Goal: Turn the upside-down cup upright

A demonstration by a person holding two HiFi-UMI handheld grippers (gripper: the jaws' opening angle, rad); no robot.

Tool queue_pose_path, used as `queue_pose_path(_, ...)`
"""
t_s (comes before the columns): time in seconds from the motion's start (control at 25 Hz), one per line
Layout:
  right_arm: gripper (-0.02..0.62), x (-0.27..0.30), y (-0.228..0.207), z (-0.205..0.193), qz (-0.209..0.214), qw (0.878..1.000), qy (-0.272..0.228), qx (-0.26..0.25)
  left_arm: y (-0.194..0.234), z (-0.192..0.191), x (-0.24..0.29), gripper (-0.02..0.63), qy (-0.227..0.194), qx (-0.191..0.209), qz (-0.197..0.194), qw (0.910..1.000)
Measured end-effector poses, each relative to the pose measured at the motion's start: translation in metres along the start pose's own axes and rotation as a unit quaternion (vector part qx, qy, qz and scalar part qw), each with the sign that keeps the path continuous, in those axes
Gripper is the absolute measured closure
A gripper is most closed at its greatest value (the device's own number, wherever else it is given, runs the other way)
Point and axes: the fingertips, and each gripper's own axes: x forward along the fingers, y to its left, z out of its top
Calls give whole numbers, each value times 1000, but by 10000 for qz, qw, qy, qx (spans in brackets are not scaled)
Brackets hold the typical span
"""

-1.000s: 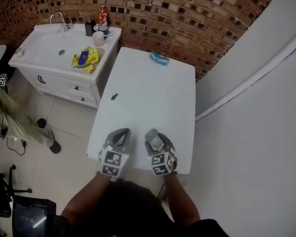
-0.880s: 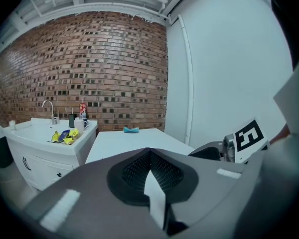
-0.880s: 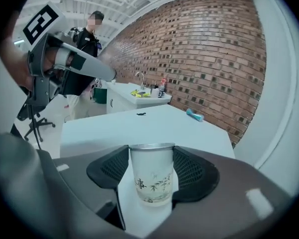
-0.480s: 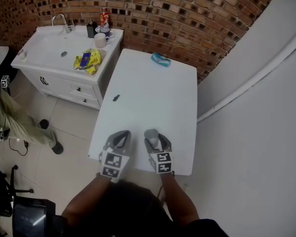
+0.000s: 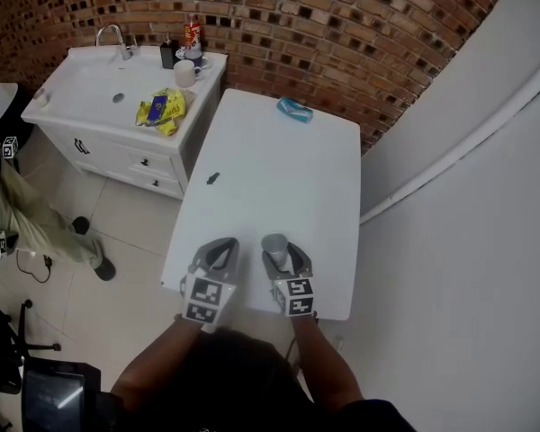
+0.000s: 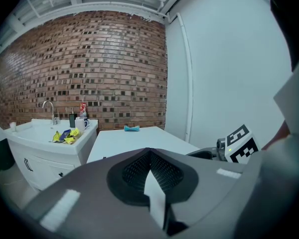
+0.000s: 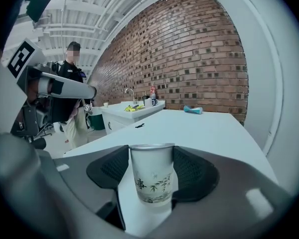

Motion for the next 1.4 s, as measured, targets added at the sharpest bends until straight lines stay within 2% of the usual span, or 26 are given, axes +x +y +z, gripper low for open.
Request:
queue_pose_path(0.44, 301, -12, -2, -10, -38, 9999, -115, 73, -6, -3, 2, 612, 31, 35, -70, 10000)
queue_pose_path(1.24, 296, -33, -2, -30, -142, 9997, 123, -140, -34, -4, -5, 612, 60, 86, -203, 9997)
queue_pose_path(1.4, 277, -33, -4, -32, -179, 9997, 161, -92, -34, -4, -9, 612, 61, 85, -159, 9998)
